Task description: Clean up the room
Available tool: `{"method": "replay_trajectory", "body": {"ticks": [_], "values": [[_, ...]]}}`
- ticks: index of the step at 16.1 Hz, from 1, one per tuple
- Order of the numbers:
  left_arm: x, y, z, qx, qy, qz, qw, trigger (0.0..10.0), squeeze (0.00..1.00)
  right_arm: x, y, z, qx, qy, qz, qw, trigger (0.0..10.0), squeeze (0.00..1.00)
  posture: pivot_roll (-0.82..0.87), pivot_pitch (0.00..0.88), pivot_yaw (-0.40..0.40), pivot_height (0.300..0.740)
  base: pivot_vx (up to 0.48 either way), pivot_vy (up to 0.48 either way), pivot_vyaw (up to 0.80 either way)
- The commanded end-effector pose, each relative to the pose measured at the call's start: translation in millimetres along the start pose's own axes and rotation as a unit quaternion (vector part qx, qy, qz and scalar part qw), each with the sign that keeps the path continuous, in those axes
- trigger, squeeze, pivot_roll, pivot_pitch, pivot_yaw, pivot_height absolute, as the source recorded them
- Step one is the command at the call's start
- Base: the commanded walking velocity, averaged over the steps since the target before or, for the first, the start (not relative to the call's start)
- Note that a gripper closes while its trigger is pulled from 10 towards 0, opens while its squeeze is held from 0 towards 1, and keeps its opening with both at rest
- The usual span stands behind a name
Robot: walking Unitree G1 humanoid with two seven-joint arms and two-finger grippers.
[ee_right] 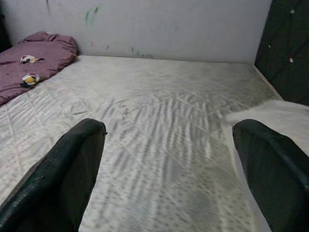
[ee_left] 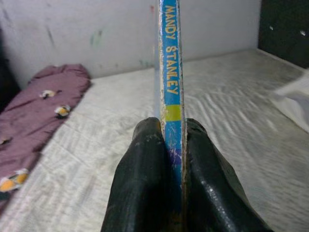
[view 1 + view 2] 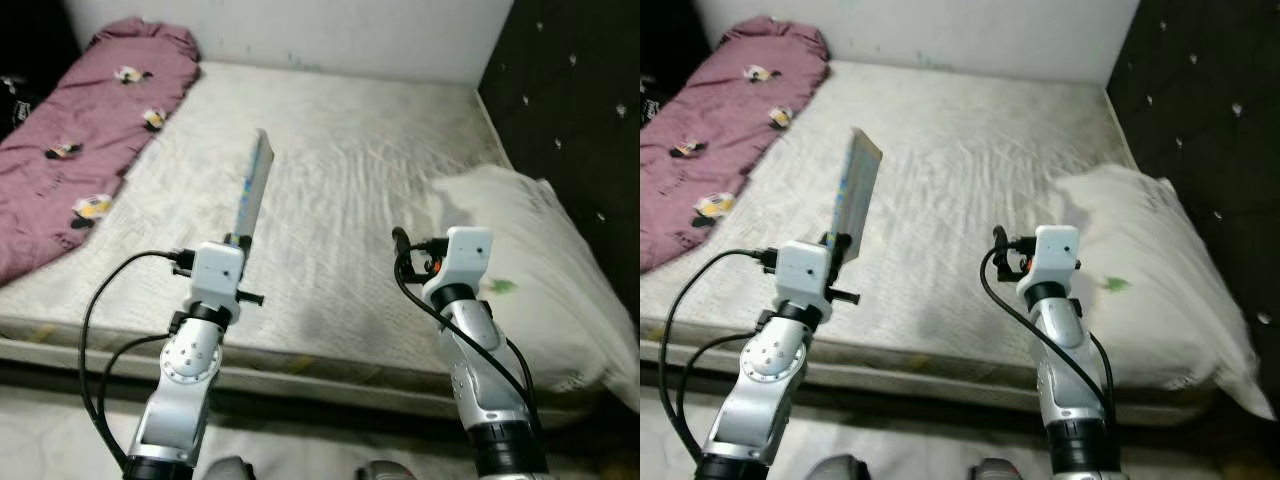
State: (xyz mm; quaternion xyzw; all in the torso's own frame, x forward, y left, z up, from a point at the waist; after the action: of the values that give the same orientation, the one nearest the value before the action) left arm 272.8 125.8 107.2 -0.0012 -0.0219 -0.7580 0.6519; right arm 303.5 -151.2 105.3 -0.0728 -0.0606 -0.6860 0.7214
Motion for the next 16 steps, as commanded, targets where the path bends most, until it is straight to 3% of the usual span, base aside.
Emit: {"method": "replay_trajectory", "body": {"ticks": [1,7,16], "values": [[10.8,3.6,12.3,0.028,-0.005,-0.019,0.999,10.0,0.00,7.8,-0.9,-0.2,0.000,-0.005,-0.014,1.000,10.0,0.00,-0.02,0.024,-0.014,0.740,0.000,-0.304,0.00],[11.4,2.7,14.7,0.034,-0.035,-0.039,0.998,10.0,0.00,9.4,-0.2,0.3,0.001,-0.008,-0.016,1.000,10.0,0.00,-0.02,0.026,-0.016,0.740,0.000,-0.051,0.00],[13.7,1.4,15.4,0.032,-0.046,-0.054,0.997,10.0,0.00,9.5,-0.5,0.0,-0.001,-0.009,-0.016,1.000,10.0,0.00,-0.02,0.033,-0.016,0.740,0.339,0.000,0.00]]}}
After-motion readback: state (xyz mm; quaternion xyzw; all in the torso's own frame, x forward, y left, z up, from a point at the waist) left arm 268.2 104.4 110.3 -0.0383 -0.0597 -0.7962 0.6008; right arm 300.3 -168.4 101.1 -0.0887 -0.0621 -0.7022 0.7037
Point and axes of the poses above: a point about 5 cm out from each wrist's last joint towards the gripper, its own y axis pointing out of the wrist towards the gripper, its own z axis along the axis of the wrist's last joint, x = y × z, the point moved 1 cm from there along y, pointing out of the wrist towards the gripper, and after that the axes turned 13 degrees about -y, right-handed, at the moved point
